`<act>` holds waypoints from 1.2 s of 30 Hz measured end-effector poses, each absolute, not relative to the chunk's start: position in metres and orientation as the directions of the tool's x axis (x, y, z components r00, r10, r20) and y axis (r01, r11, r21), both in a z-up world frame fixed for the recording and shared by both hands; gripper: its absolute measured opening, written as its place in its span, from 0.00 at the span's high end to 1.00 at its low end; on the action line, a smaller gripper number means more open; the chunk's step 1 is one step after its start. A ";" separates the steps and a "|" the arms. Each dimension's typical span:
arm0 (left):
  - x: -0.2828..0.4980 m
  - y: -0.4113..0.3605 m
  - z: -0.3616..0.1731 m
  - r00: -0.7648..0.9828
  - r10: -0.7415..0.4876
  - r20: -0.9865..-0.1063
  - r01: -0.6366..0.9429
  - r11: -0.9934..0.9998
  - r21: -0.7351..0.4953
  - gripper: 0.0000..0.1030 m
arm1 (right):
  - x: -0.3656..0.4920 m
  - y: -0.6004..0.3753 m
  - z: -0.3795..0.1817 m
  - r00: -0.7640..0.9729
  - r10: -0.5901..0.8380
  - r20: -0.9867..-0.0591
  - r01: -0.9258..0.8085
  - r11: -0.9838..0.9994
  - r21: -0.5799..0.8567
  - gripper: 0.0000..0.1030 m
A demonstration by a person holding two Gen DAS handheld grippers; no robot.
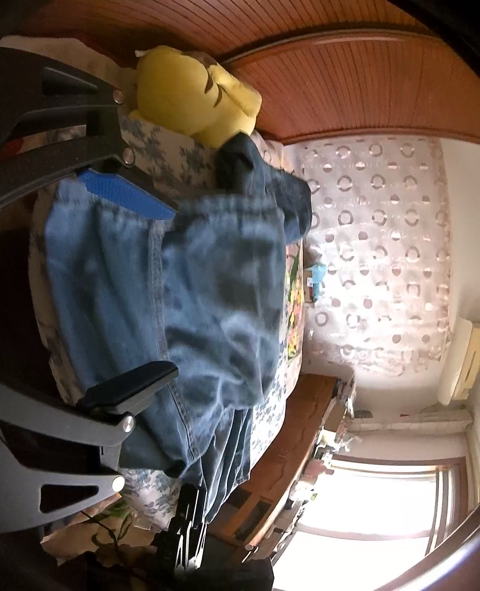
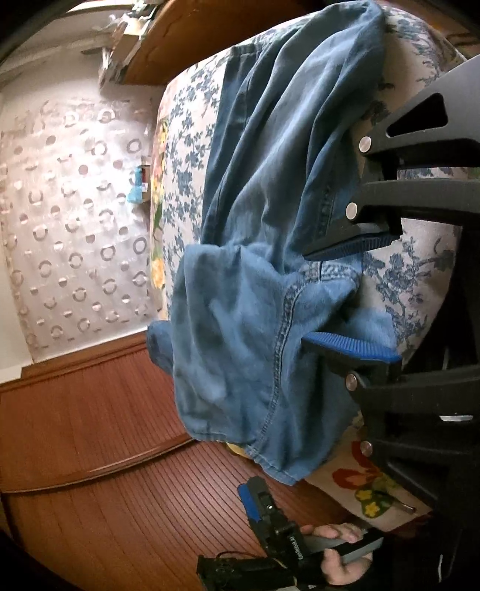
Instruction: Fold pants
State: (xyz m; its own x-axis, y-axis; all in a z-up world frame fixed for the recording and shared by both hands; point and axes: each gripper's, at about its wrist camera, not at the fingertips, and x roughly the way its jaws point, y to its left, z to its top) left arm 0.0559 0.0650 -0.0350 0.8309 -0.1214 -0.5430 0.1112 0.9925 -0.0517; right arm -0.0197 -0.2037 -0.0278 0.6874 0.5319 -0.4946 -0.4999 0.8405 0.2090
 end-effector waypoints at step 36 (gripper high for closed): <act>0.079 -0.030 -0.048 0.777 -0.230 -0.586 0.255 0.966 -0.040 0.23 | -0.052 -0.332 -0.042 0.833 0.234 -0.502 -0.171 0.971 0.168 0.53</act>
